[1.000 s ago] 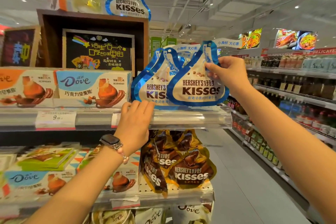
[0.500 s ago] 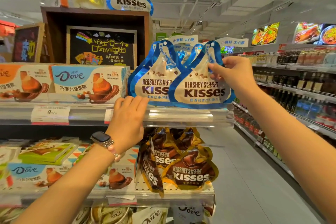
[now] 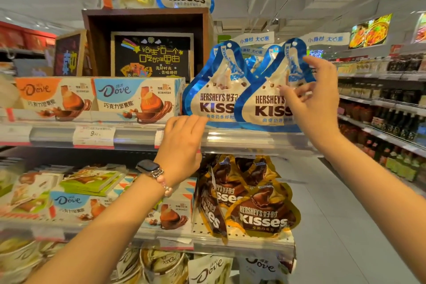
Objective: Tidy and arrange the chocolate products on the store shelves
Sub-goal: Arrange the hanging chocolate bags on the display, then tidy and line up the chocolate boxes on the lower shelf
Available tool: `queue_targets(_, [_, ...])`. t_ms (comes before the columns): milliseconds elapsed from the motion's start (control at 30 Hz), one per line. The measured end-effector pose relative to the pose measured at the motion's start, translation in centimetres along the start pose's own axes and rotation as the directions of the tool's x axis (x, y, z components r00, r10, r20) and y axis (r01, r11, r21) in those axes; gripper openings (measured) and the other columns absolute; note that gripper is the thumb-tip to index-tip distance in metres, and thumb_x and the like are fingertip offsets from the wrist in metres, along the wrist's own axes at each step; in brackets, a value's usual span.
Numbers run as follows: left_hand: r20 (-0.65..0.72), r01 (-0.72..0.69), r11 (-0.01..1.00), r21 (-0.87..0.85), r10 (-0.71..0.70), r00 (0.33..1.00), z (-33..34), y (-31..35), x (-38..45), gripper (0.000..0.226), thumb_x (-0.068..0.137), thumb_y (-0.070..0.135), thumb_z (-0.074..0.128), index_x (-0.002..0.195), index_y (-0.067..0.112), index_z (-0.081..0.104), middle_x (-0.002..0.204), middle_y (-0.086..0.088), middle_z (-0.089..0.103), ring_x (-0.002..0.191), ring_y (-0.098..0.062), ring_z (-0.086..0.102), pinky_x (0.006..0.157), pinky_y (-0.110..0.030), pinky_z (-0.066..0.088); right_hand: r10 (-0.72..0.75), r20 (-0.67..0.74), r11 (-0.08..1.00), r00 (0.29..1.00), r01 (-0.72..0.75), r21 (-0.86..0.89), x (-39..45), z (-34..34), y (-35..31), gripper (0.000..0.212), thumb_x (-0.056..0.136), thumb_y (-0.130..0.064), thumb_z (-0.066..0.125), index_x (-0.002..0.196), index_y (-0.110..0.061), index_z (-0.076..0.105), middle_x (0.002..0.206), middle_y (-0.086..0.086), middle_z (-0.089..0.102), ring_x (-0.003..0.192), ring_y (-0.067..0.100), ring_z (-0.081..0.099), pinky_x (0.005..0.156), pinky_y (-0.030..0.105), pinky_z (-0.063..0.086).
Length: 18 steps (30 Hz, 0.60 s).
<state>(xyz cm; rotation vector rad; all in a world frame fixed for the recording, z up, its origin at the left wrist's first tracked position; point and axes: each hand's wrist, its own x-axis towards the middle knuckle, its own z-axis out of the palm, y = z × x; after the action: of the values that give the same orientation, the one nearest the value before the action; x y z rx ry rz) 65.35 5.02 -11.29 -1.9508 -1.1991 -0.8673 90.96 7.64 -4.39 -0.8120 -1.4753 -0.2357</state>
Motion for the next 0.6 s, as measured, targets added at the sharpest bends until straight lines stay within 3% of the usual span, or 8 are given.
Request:
queue_targets(100, [0.004, -0.045, 0.999, -0.016, 0.045, 0.999, -0.1, -0.7, -0.6, 0.074, 0.059, 0.005, 0.076, 0.127, 0.008, 0.047, 0.119, -0.008, 0.057, 0.113, -0.024, 0.046, 0.103, -0.049, 0.032, -0.144, -0.027, 0.988, 0.989, 0.142, -0.063, -1.5, 0.7, -0.5, 0.057, 0.084, -0.019, 0.068, 0.133, -0.010, 0.041, 0.143, 0.009, 0.031, 0.085, -0.009, 0.055, 0.072, 0.013, 0.049])
queue_targets(167, [0.020, -0.094, 0.995, -0.020, 0.095, 0.995, -0.2, -1.6, -1.4, 0.074, 0.065, 0.014, 0.076, 0.132, 0.010, 0.044, 0.133, -0.009, 0.052, 0.125, -0.023, 0.039, 0.108, -0.052, 0.020, -0.244, 0.001, 0.966, 0.970, 0.243, -0.082, -2.4, 1.3, -1.1, 0.058, 0.084, -0.017, 0.066, 0.134, -0.016, 0.037, 0.146, 0.007, 0.025, 0.101, 0.009, 0.059, 0.074, 0.018, 0.052])
queue_targets(200, [0.022, -0.122, 0.992, -0.022, 0.122, 0.992, -0.3, -2.1, -2.0, 0.073, 0.069, 0.019, 0.074, 0.133, 0.011, 0.041, 0.139, -0.010, 0.047, 0.130, -0.023, 0.036, 0.111, -0.052, 0.017, -0.278, 0.018, 0.957, 0.960, 0.279, -0.078, -2.8, 1.7, -1.5, 0.056, 0.084, -0.017, 0.065, 0.132, -0.019, 0.037, 0.145, 0.003, 0.025, 0.099, 0.018, 0.060, 0.070, 0.023, 0.053])
queue_targets(267, [-0.011, -0.176, 0.983, -0.047, 0.176, 0.984, -0.7, -3.4, -3.6, 0.064, 0.076, 0.026, 0.065, 0.132, 0.012, 0.040, 0.142, -0.011, 0.042, 0.132, -0.026, 0.035, 0.112, -0.052, 0.017, -0.318, 0.043, 0.947, 0.947, 0.319, -0.042, -4.0, 2.7, -2.9, 0.045, 0.086, -0.016, 0.063, 0.125, -0.020, 0.040, 0.137, -0.005, 0.031, 0.081, 0.014, 0.060, 0.060, 0.024, 0.052])
queue_targets(333, [-0.083, -0.202, 0.975, -0.087, 0.195, 0.977, -1.3, -5.2, -5.8, 0.053, 0.079, 0.027, 0.058, 0.127, 0.011, 0.043, 0.135, -0.010, 0.044, 0.124, -0.027, 0.042, 0.107, -0.051, 0.026, -0.350, 0.070, 0.937, 0.934, 0.350, 0.003, -5.5, 4.2, -4.7, 0.032, 0.089, -0.018, 0.059, 0.117, -0.018, 0.044, 0.126, -0.004, 0.040, 0.070, 0.009, 0.055, 0.060, 0.020, 0.050])
queue_targets(433, [-0.123, -0.200, 0.972, -0.127, 0.185, 0.975, -2.1, -8.6, -9.4, 0.040, 0.079, 0.024, 0.057, 0.116, 0.009, 0.049, 0.118, -0.011, 0.050, 0.105, -0.028, 0.050, 0.088, -0.042, 0.039, -0.369, 0.173, 0.929, 0.913, 0.362, 0.073, -8.7, 7.0, -7.5, 0.025, 0.088, -0.021, 0.056, 0.110, -0.015, 0.048, 0.113, 0.000, 0.046, 0.067, 0.008, 0.051, 0.059, 0.022, 0.047])
queue_targets(600, [0.033, -0.110, 0.986, -0.123, 0.115, 0.993, -2.1, -15.4, -14.9, 0.032, 0.078, 0.030, 0.053, 0.104, 0.012, 0.051, 0.101, -0.009, 0.057, 0.092, -0.024, 0.050, 0.078, -0.033, 0.033, -0.374, 0.441, 0.924, 0.816, 0.368, 0.102, -13.1, 11.6, -10.9, 0.018, 0.087, -0.021, 0.054, 0.102, -0.012, 0.058, 0.094, 0.002, 0.061, 0.073, 0.010, 0.055, 0.067, 0.018, 0.046])
